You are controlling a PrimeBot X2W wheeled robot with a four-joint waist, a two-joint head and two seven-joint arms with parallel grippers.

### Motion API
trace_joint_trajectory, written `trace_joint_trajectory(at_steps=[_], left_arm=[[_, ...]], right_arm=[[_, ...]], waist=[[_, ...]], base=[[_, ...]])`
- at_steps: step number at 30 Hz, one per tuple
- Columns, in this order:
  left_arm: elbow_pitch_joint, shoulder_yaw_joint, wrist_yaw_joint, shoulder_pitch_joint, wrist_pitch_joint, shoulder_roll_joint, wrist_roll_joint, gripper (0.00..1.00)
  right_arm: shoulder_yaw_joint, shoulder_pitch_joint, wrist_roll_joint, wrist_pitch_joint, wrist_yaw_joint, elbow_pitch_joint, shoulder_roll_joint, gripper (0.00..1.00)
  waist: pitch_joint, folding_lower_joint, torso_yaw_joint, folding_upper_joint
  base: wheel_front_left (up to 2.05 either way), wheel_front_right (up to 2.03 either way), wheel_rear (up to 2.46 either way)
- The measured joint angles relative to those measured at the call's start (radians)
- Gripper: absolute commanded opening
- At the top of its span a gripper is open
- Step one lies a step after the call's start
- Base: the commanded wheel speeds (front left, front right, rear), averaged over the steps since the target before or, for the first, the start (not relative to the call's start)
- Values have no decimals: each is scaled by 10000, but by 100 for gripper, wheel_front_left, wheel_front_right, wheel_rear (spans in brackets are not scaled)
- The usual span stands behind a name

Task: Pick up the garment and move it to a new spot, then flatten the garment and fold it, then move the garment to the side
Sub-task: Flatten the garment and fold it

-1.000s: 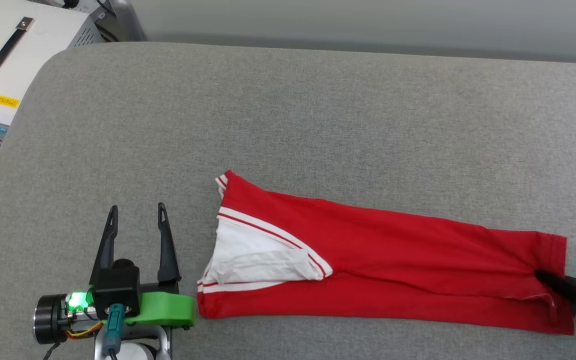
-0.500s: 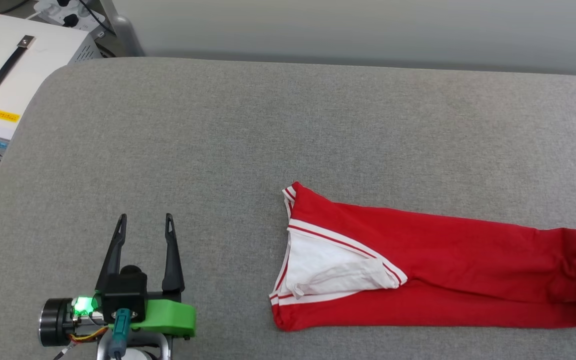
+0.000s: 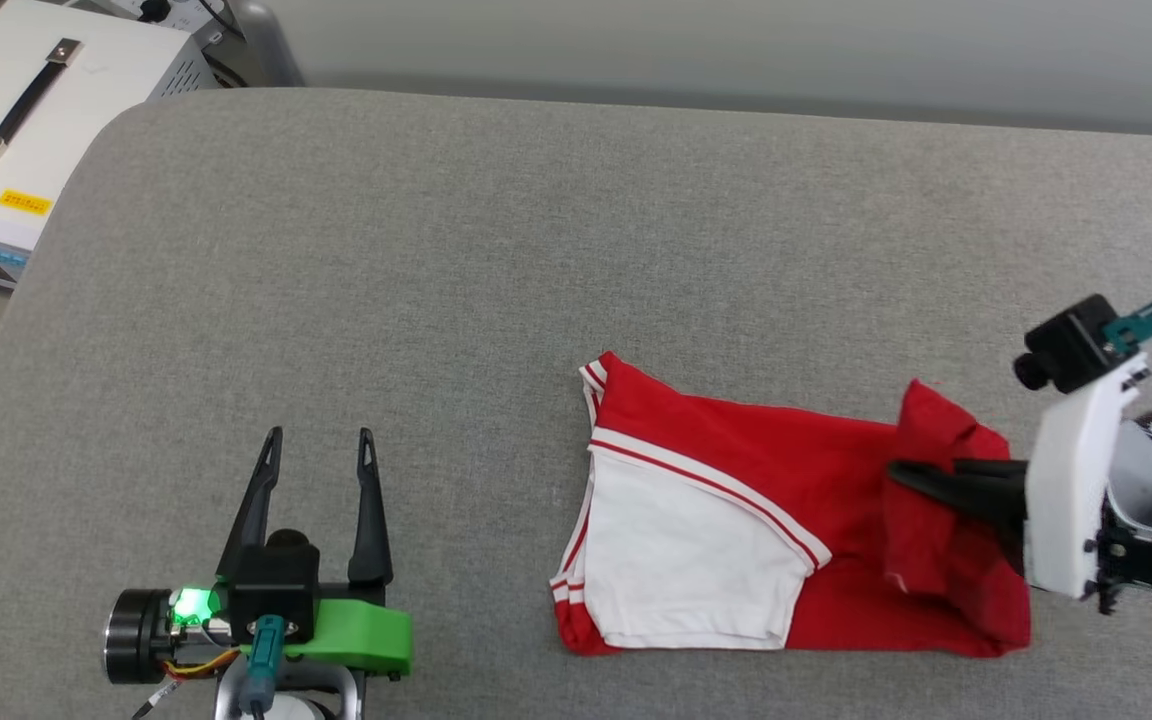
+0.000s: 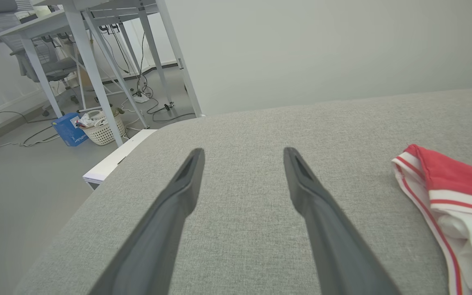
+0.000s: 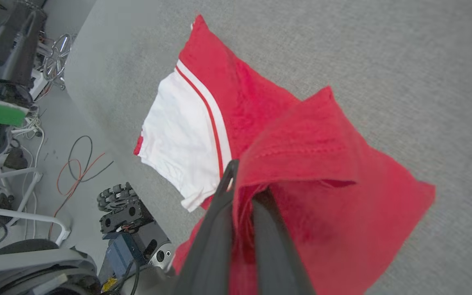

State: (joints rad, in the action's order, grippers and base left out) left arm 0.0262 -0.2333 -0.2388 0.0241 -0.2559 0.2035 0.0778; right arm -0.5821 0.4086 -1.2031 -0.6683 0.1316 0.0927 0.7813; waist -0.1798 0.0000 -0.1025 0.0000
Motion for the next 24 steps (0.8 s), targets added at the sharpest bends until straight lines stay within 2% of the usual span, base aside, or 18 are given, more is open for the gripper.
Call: trace_joint_trajectory(at_steps=[7, 12, 18, 23, 24], left_arm=[[84, 79, 161, 281, 2, -213, -171, 100], [127, 92, 255, 519, 0, -372, -272, 100], [192, 88, 343, 839, 2, -552, -372, 100], [305, 104, 412, 890, 0, -656, -412, 100], [316, 115, 414, 890, 2, -658, -426, 100]], right_arm=[[-1429, 1591, 886, -598, 0, -318, -1871, 0], [-2493, 2570, 1544, -646, 0, -1204, -2930, 0], [-3283, 3046, 2069, 234, 0, -2941, -3699, 0], [-3962, 3063, 2050, 811, 0, -3833, -3847, 0], [-4015, 3083, 2050, 1012, 0, -3852, -3833, 31]], waist=[[-382, 0, -206, 0], [-716, 1, -333, 0], [-1093, 1, -518, 0], [-1235, 1, -632, 0], [-1224, 1, -628, 0]], base=[[0, 0, 0], [0, 0, 0], [0, 0, 0], [0, 0, 0], [0, 0, 0]])
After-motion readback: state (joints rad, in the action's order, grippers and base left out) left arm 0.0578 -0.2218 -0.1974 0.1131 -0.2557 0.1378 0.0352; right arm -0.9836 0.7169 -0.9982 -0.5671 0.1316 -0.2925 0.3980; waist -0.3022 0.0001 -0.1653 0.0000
